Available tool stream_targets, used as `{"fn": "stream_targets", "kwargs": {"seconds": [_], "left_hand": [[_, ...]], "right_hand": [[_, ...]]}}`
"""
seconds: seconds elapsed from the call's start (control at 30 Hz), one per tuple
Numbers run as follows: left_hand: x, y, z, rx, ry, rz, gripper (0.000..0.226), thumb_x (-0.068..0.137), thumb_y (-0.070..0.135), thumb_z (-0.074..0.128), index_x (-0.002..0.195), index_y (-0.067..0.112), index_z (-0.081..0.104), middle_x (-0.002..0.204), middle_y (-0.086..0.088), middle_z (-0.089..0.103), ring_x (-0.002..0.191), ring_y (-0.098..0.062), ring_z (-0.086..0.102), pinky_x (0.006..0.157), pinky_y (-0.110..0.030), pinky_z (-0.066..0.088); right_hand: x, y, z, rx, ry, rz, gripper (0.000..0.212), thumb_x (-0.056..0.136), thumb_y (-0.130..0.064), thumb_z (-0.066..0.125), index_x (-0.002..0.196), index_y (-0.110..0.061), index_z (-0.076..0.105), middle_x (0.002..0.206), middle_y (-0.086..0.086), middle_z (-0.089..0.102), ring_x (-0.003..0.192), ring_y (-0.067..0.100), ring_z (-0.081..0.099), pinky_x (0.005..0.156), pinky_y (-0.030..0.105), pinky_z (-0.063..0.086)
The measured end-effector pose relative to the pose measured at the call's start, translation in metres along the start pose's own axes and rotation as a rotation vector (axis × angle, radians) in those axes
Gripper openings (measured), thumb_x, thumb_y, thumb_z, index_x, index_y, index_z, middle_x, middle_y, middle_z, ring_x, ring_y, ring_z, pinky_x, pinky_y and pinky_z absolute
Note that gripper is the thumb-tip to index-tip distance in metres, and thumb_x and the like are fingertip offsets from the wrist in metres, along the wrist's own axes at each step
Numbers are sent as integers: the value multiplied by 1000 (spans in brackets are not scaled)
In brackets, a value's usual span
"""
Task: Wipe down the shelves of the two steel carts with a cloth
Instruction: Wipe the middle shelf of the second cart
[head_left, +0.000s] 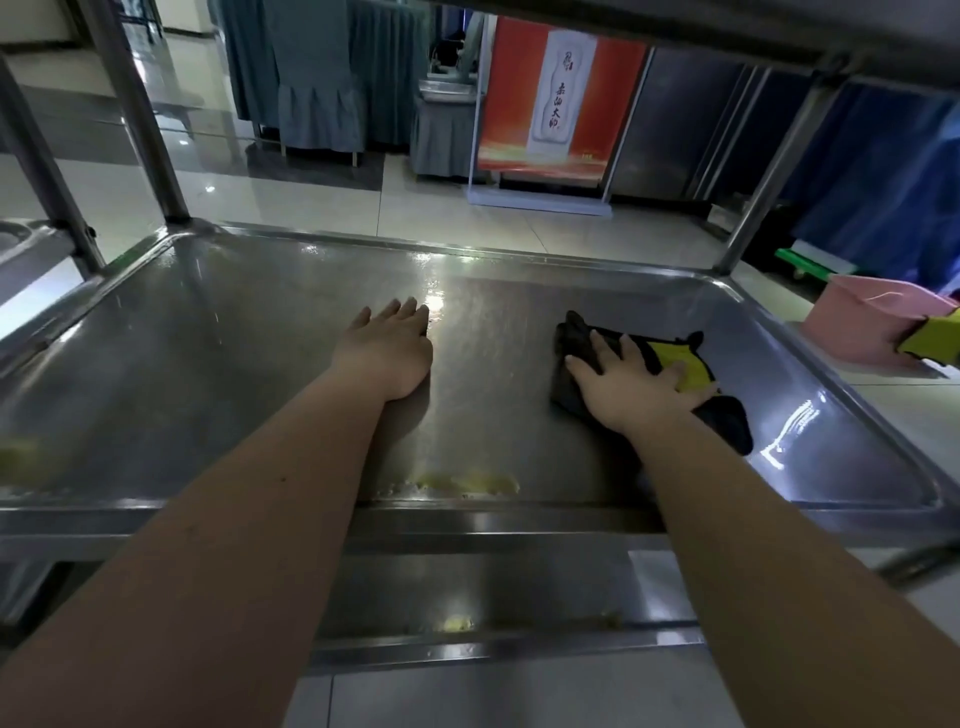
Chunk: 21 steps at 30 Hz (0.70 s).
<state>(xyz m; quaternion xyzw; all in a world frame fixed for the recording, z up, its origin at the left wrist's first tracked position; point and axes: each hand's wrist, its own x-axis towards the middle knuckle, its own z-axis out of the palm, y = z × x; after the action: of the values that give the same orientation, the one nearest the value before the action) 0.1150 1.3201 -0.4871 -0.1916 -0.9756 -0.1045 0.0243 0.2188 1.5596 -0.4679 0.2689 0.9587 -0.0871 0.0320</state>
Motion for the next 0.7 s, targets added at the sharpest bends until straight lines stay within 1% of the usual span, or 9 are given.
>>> {"fn": "stream_targets", "kwargs": {"seconds": [0.07,0.17,0.27,0.33,0.37,0.5,0.57,0.63,0.7], "left_hand": [[-1,-1,0,-1,4,-1,54,99,23,24,152,19,18,162,2,10,148,-15,8,119,-39,5],[-2,-1,-7,-41,-38,8,53,100,22,27,152,17,19,162,0,9,148,-16,7,119,-38,5],[-10,-2,-26,-351,-42,-37,53,99,9,33,151,17,25,161,-1,11,148,-17,2,120,-35,2],[-26,-16,-40,-501,24,-49,56,97,1,36,149,17,29,160,-2,13,148,-19,1,120,-36,2],[-39,-26,-46,-478,12,-25,56,97,0,37,150,16,29,160,-2,13,148,-20,1,120,-36,0],[-101,-76,-50,-120,-173,1,51,103,20,33,153,19,20,161,-1,8,148,-20,1,118,-36,-1],[-125,-93,-46,18,-116,10,51,104,28,28,153,19,18,161,-3,10,148,-23,4,119,-43,5],[-134,-98,-43,34,-36,14,50,104,29,27,153,20,20,161,-3,13,148,-24,7,118,-46,6],[-132,-98,-41,22,-24,33,50,103,27,29,152,21,22,161,-1,15,148,-23,7,118,-45,7]], "right_hand": [[-28,-35,12,10,2,-79,68,87,-78,10,149,-53,-4,162,-15,-10,144,48,-10,100,76,-15],[-87,-78,44,-75,48,-328,69,82,-81,5,146,-56,-6,161,-18,-11,143,48,-15,88,72,-28],[-100,-81,44,-71,-12,-393,65,83,-82,7,143,-60,-7,160,-20,-14,143,45,-20,90,70,-30],[-87,-65,31,-30,-73,-376,64,83,-83,13,142,-64,-4,159,-24,-13,144,42,-19,97,69,-26],[-80,-53,25,-22,-95,-353,65,82,-84,14,141,-65,-3,158,-25,-12,145,40,-18,99,69,-24],[-66,7,10,9,-106,-156,69,76,-90,15,139,-68,-3,158,-27,-10,146,39,-12,105,70,-16],[-65,28,6,28,-95,-75,70,76,-90,14,140,-67,-3,159,-25,-9,146,40,-10,105,71,-13],[-68,30,7,10,-72,-16,69,79,-88,12,142,-65,-5,160,-22,-10,146,40,-11,105,71,-13],[-76,14,9,-15,-54,37,69,81,-85,9,144,-61,-8,161,-19,-13,145,42,-13,105,73,-13]]}}
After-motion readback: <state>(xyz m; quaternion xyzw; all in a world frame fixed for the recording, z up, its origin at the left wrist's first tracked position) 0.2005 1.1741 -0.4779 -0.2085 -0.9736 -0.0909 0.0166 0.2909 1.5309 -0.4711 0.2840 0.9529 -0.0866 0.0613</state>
